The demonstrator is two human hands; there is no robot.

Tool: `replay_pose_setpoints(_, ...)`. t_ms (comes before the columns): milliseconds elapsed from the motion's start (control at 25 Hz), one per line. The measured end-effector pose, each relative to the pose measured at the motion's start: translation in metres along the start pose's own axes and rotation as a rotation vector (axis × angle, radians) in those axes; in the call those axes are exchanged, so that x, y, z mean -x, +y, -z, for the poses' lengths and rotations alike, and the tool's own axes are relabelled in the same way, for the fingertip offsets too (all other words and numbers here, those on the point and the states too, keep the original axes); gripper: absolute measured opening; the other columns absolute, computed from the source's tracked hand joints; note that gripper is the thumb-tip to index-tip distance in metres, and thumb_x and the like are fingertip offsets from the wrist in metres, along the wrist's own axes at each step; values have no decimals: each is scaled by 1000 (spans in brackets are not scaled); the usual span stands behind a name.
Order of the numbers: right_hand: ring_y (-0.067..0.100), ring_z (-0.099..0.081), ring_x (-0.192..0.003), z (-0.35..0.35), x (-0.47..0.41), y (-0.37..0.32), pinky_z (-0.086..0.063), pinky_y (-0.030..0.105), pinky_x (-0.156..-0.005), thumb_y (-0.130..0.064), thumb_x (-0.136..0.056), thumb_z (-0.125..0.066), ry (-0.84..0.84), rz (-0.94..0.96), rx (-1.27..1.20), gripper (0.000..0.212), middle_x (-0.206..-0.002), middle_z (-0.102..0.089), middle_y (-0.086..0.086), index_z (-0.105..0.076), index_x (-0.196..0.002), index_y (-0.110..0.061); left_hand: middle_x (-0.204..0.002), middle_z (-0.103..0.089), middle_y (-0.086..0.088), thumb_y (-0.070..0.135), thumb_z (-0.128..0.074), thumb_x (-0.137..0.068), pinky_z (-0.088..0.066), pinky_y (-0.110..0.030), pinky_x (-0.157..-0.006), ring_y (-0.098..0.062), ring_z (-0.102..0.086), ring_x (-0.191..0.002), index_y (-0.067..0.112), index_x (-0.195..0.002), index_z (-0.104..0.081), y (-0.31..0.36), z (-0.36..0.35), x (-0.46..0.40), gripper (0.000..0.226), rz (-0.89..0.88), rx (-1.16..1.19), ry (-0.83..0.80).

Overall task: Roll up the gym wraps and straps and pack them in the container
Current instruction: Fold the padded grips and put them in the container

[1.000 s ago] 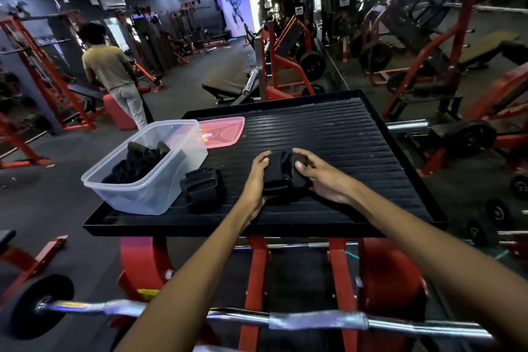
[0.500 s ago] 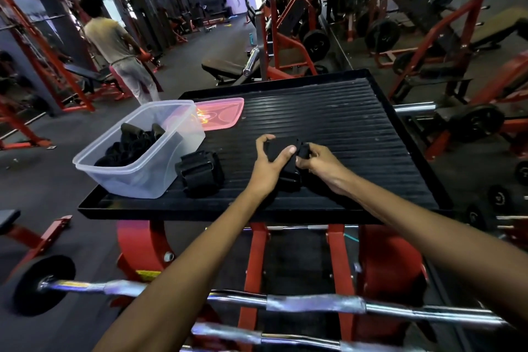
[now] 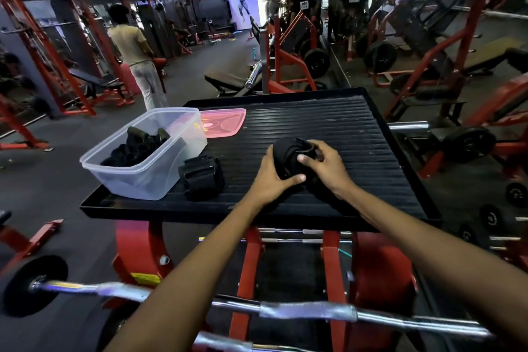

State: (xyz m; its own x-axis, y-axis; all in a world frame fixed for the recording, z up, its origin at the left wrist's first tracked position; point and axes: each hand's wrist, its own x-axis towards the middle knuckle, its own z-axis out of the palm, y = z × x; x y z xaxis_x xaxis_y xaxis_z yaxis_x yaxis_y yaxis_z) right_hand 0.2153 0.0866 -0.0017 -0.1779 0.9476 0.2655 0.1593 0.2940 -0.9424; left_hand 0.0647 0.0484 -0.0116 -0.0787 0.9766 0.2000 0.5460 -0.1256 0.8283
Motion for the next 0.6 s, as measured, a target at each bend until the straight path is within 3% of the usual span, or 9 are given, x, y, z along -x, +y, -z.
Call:
replay_pose_setpoints(80,14,-60,-104,7,0,1,-48,29,-94,1,-82,-64,-121,-66,-124,38,-112,-63,5,-58,-117,-11,-132,-45,-3,51,-81,-56,-36,-24,-101,-12,-43,-122,15,-133,-37,-1,2,0,95,29,27,4)
replay_pose_setpoints(160,12,-57,-101,10,0,0,-47,23,-89,3,-82,-64,-228,-72,-164,37,-112,-60,5,-54,-112,-15,-129,-40,-3,43,-85,-56,-30,-19,-101,-6,-32,-120,15,-133,-40,-1,5,-1,94,41,23,13)
replay_pose_setpoints(240,15,-52,-110,9,-2,4,-42,27,-96,-1,-81,-67,-288,-65,-118,37,-119,-53,8,-49,-105,-23,-120,-44,0,33,-88,-58,-33,-20,-103,-5,-33,-116,17,-125,-49,-1,8,-1,80,39,25,25)
replay_pose_setpoints(320,17,-48,-112,7,-2,7,-40,27,-96,0,-81,-67,-356,-112,-153,39,-115,-52,5,-42,-101,-23,-105,-49,11,19,-88,-61,-35,-15,-94,-5,-42,-110,24,-113,-52,1,11,0,63,24,41,37)
replay_pose_setpoints(400,16,-49,-111,5,-1,7,-42,24,-94,2,-79,-68,-390,-159,-181,52,-111,-52,1,-35,-114,-18,-108,-51,12,14,-87,-60,-35,-9,-87,-4,-47,-108,23,-124,-50,1,13,1,74,16,42,11)
replay_pose_setpoints(480,16,-51,-116,6,-4,8,-41,28,-102,-7,-75,-75,-391,-140,-119,73,-122,-53,1,-32,-133,-15,-114,-54,8,12,-87,-60,-37,-3,-84,-5,-51,-108,17,-130,-46,2,16,2,81,7,69,-31)
replay_pose_setpoints(520,17,-53,-117,6,-5,9,-40,31,-105,-13,-73,-79,-379,-111,-75,75,-125,-55,2,-37,-135,-14,-116,-56,5,13,-88,-59,-39,-3,-86,-8,-53,-109,16,-129,-46,1,15,2,82,-1,75,-40)
replay_pose_setpoints(600,20,-56,-115,5,-4,11,-43,36,-104,-21,-70,-81,-332,-64,14,69,-122,-59,5,-47,-129,-13,-124,-54,-3,24,-87,-56,-41,-16,-97,-13,-52,-114,12,-130,-42,2,11,3,87,-29,54,-47)
